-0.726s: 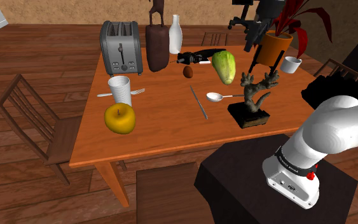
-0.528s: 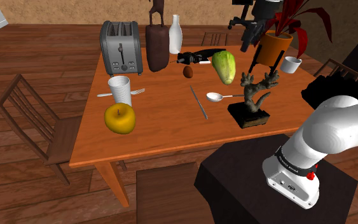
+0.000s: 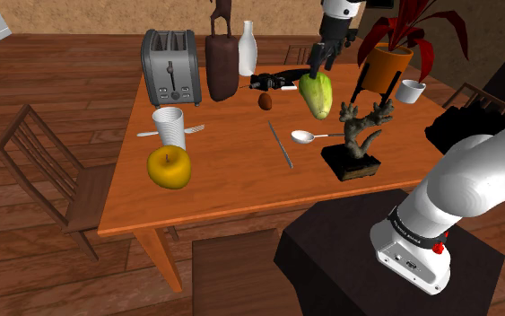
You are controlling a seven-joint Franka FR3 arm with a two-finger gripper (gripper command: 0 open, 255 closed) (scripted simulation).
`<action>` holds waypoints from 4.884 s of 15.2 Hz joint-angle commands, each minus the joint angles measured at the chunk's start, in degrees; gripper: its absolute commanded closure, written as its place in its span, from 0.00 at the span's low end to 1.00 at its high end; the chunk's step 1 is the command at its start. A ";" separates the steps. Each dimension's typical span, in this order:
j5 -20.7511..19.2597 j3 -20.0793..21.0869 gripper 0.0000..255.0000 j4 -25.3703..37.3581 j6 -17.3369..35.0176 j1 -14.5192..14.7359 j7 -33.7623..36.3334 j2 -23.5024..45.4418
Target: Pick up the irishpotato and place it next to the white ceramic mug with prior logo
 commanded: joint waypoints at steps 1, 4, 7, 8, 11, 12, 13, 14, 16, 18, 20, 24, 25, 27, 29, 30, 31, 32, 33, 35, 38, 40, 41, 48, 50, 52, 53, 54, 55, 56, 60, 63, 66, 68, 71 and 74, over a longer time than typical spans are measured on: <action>0.66 -0.32 0.00 2.36 1.41 0.09 -0.09 4.44; 1.79 -0.77 0.00 6.59 3.22 0.17 -0.42 11.48; 3.08 -1.12 0.00 11.48 4.41 0.16 -0.86 18.57; 3.53 -1.21 0.00 13.25 4.66 0.13 -1.01 20.94; 4.94 -1.36 0.00 19.07 4.97 -0.09 -1.47 28.12; 5.41 -1.37 0.00 21.17 4.93 -0.20 -1.61 30.54; 5.87 -1.35 0.00 23.37 4.81 -0.33 -1.73 32.97; 6.32 -1.33 0.00 25.67 4.62 -0.47 -1.85 35.42; 7.21 -1.23 0.00 30.57 3.99 -0.81 -2.02 40.40; 8.03 -1.08 0.00 35.97 3.01 -1.20 -2.11 45.53; 8.77 -0.87 0.00 41.96 1.66 -1.64 -2.10 50.86; 9.24 -0.66 0.00 44.92 2.00 -1.89 -2.08 54.58; 9.27 -0.64 0.00 44.39 2.68 -1.86 -2.10 54.74; 9.33 -0.59 0.00 43.41 4.03 -1.80 -2.16 55.11; 9.43 -0.53 0.00 42.23 5.74 -1.72 -2.24 55.63; 9.43 -0.53 0.00 42.21 5.74 -1.72 -2.24 55.62; 9.43 -0.53 0.00 42.22 5.74 -1.72 -2.24 55.63; 9.43 -0.53 0.00 42.23 5.74 -1.72 -2.24 55.63; 9.43 -0.53 0.00 42.23 5.74 -1.72 -2.24 55.63; 9.43 -0.53 0.00 42.23 5.74 -1.72 -2.24 55.63; 9.43 -0.53 1.00 42.24 5.72 -1.72 -2.23 55.63; 9.43 -0.53 1.00 42.25 5.71 -1.72 -2.23 55.63; 9.43 -0.53 1.00 42.24 5.72 -1.73 -2.24 55.63; 9.39 -0.55 1.00 42.53 5.13 -1.72 -2.18 55.33; 9.31 -0.59 1.00 43.18 3.91 -1.72 -2.07 54.75; 9.23 -0.62 1.00 43.94 2.65 -1.72 -1.95 54.24; 9.20 -0.64 1.00 44.30 2.03 -1.72 -1.90 53.98; 9.16 -0.65 1.00 44.73 1.38 -1.73 -1.84 53.76; 9.13 -0.67 1.00 45.16 0.73 -1.73 -1.79 53.54; 9.10 -0.68 1.00 45.60 0.08 -1.74 -1.73 53.33; 8.98 -0.73 1.00 47.56 -2.59 -1.77 -1.51 52.60; 8.90 -0.76 1.00 49.22 -4.66 -1.80 -1.34 52.19; 8.84 -0.78 1.00 51.08 -6.80 -1.85 -1.18 51.90; 8.81 -0.79 1.00 52.43 -8.27 -1.88 -1.07 51.78; 8.77 -0.80 1.00 54.65 -10.54 -1.95 -0.90 51.72; 8.74 -0.81 1.00 57.12 -12.90 -2.03 -0.73 51.82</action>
